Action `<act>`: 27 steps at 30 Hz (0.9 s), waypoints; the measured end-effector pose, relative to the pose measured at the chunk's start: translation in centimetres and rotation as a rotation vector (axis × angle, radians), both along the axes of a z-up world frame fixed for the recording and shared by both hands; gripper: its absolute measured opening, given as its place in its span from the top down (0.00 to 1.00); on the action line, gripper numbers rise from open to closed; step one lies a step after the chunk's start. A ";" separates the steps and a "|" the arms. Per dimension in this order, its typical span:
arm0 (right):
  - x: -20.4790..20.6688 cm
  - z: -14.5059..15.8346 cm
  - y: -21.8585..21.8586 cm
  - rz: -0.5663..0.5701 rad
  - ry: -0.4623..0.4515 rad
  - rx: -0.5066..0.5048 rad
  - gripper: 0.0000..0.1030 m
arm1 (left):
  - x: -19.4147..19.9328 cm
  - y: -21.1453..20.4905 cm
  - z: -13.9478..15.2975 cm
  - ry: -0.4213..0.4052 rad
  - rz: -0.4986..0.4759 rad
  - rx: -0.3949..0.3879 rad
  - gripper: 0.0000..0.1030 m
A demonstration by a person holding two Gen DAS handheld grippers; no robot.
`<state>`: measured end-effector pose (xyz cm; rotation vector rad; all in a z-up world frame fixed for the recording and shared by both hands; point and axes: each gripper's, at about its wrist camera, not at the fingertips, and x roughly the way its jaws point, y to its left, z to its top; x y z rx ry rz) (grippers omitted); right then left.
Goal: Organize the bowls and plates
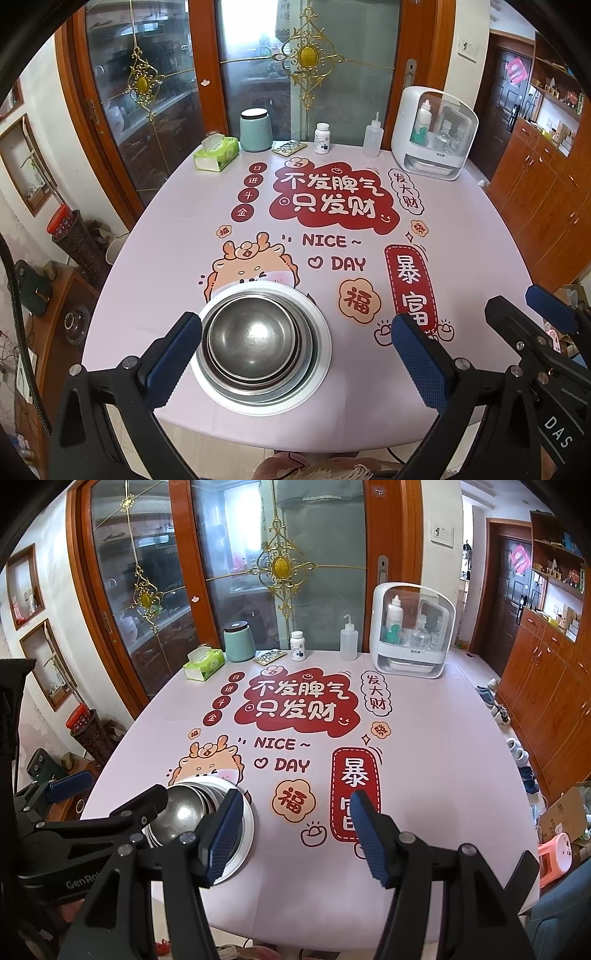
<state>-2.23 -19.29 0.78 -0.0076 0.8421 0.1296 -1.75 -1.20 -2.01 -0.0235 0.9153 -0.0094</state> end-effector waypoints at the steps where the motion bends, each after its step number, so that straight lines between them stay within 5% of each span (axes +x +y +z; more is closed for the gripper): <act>1: 0.0 0.0 0.0 0.001 0.001 0.000 0.41 | 0.0 0.1 0.0 0.002 -0.001 0.000 0.01; 27: 0.1 0.0 0.3 0.008 0.001 -0.001 0.41 | 0.8 0.2 -0.2 0.015 0.005 0.022 0.01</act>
